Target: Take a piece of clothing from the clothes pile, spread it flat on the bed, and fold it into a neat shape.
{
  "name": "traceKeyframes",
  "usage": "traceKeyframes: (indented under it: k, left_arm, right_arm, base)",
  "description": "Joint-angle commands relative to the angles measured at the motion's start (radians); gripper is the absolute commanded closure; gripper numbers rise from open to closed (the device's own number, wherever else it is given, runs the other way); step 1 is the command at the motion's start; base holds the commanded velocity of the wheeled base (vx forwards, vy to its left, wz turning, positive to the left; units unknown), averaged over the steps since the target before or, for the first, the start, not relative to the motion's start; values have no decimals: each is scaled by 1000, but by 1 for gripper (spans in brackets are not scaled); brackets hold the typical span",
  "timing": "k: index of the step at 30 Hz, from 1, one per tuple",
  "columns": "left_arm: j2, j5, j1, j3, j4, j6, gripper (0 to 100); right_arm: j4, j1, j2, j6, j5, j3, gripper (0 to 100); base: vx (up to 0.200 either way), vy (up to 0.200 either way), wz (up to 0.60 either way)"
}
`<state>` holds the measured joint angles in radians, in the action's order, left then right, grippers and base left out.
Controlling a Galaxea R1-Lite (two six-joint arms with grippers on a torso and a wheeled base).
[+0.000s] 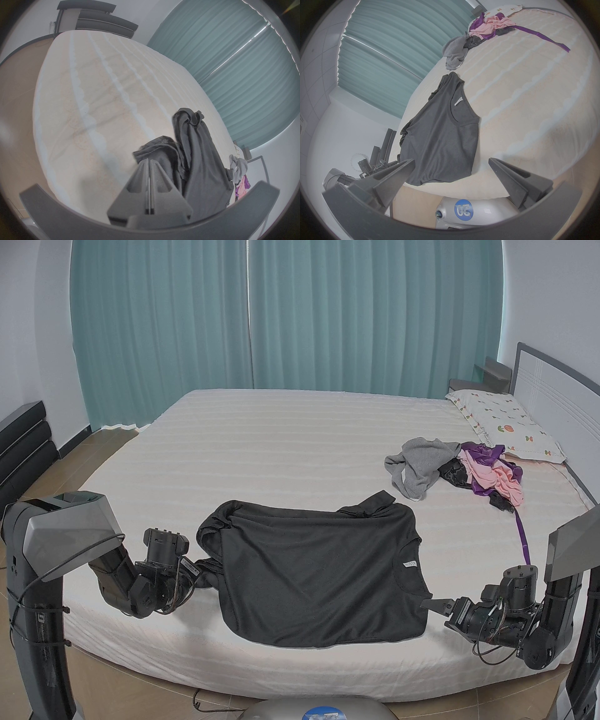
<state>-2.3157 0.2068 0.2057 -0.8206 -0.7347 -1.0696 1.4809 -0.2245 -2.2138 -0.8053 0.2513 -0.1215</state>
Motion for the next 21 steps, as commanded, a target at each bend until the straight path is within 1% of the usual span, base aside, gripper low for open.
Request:
traceKeyframes:
  k: [1, 4, 5, 7, 8, 9, 10, 11, 12, 16, 20, 21]
  left_arm:
    - [-5, 16, -2, 26, 3, 2, 100]
    - [41, 19, -2, 69, 1, 5, 100]
    - [108, 19, -2, 109, 8, 23, 100]
    - [118, 19, 0, 115, 8, 26, 100]
    - [177, 19, 3, 164, 11, 80, 100]
    - [193, 20, 4, 179, 9, 109, 100]
    - [193, 20, 4, 179, 9, 109, 100]
    - [219, 23, 4, 207, 8, 152, 100]
    - [228, 23, 3, 212, 6, 160, 100]
    - [219, 16, -2, 199, 0, 151, 100]
    - [157, -24, -2, 178, -25, 123, 100]
    - [131, -43, -2, 173, -55, 117, 100]
  right_arm:
    - [12, -1, -23, 2, 0, 19, 0]
    - [19, -3, -24, 3, 2, 33, 0]
    - [21, -13, -30, 5, 2, 45, 0]
    - [21, -16, -32, 5, 2, 46, 0]
    - [22, -32, -50, 6, 0, 51, 0]
    - [22, -36, -55, 6, 0, 54, 0]
    - [22, -36, -55, 6, 0, 54, 0]
    - [22, -42, -58, 6, 0, 54, 0]
    - [24, -46, -58, 6, 0, 56, 0]
    - [42, -50, -61, 6, 2, 62, 0]
    - [52, -53, -76, 6, 0, 63, 0]
    - [58, -53, -83, 6, 0, 66, 0]
  base:
    - [0, 0, 0]
    - [0, 0, 0]
    - [0, 0, 0]
    - [0, 0, 0]
    - [0, 0, 0]
    - [0, 0, 0]
    - [0, 0, 0]
    - [0, 0, 0]
    - [0, 0, 0]
    - [0, 0, 0]
    - [0, 0, 0]
    - [0, 0, 0]
